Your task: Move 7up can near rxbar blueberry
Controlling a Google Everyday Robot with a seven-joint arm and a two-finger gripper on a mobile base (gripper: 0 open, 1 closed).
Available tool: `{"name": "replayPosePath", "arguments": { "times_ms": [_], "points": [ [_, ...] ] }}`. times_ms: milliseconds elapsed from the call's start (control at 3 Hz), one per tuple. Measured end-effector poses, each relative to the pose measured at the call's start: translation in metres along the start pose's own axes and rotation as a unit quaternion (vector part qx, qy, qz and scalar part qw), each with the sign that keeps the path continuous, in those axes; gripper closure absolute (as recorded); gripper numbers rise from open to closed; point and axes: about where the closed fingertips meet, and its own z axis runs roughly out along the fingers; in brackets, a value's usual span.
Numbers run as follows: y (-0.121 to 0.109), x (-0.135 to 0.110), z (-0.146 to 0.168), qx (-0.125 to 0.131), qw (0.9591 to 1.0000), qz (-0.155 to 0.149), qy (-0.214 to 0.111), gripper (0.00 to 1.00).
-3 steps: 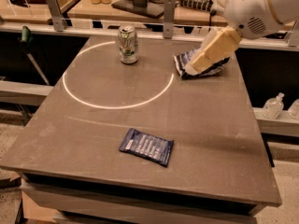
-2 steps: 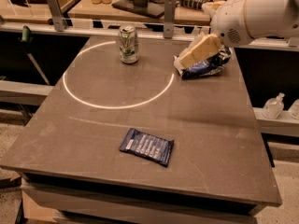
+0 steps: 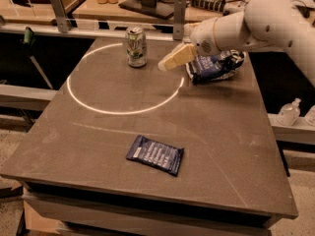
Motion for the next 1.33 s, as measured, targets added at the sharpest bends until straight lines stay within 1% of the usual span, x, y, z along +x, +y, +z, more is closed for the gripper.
{"name": "replayPosePath", "arguments": {
  "times_ms": [333,667,1000,1333],
  "points": [
    [-0.010,0.003,0.056,-0.018,0.9996,0.019,-0.014,0.00],
    [-0.018,0.000,0.096,-0.015,0.9990,0.037,-0.019,0.00],
    [-0.019,-0.011,0.133,-0.026,0.9980,0.047,-0.034,0.00],
    [-0.016,-0.025,0.158,-0.047,0.9965,0.040,-0.056,0.15]
  ]
}}
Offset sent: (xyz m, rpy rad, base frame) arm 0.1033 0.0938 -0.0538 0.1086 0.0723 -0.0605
